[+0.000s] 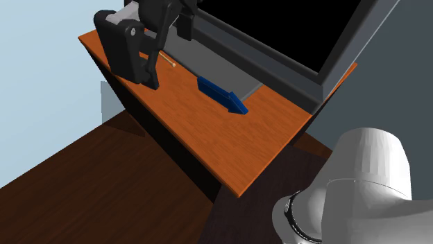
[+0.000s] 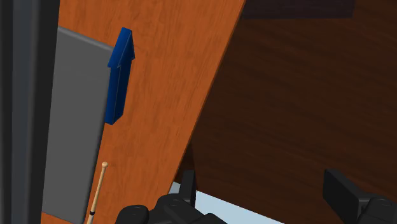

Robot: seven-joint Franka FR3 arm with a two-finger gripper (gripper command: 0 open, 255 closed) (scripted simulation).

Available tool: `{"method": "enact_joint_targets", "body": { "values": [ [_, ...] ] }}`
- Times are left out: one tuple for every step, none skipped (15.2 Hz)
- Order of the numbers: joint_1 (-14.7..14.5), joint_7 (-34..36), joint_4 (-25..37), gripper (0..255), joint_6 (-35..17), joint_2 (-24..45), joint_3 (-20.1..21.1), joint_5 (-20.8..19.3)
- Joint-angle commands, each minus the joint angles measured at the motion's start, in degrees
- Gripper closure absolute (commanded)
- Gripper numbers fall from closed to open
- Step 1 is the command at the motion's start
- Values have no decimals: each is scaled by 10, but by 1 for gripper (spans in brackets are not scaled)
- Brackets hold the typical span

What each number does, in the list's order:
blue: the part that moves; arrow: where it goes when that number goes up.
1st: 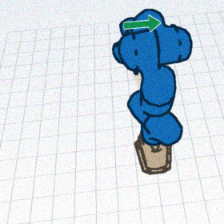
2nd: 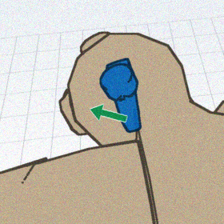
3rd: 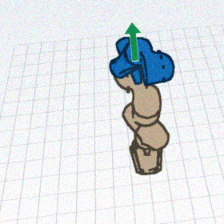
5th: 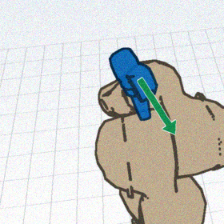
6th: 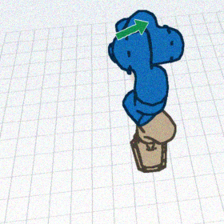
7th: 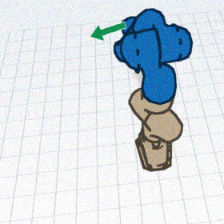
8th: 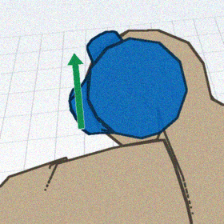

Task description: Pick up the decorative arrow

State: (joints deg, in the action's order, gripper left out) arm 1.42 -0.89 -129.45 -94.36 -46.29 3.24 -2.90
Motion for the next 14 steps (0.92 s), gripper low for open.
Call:
{"method": "enact_joint_targets", "body": {
  "values": [
    [0, 0, 0, 0, 0, 0, 0, 0],
    [4, -4, -9, 0, -10, 6, -8, -3],
    [8, -7, -17, 0, -21, 13, -16, -5],
    [12, -11, -25, 0, -31, 20, -25, -8],
    [16, -15, -33, 0, -41, 28, -33, -10],
    [20, -19, -40, 0, -52, 37, -41, -13],
    [24, -23, -47, 0, -62, 45, -49, -16],
    [29, -26, -53, 0, -73, 55, -57, -18],
    [33, -30, -59, 0, -84, 65, -66, -20],
    [37, -34, -64, 0, -95, 75, -74, -23],
    [41, -38, -69, 0, -105, 86, -82, -25],
    [45, -42, -74, 0, -116, 97, -90, -27],
    [49, -46, -78, 0, -127, 109, -98, -29],
    [53, -50, -81, 0, -138, 122, -107, -31]
  ]
}}
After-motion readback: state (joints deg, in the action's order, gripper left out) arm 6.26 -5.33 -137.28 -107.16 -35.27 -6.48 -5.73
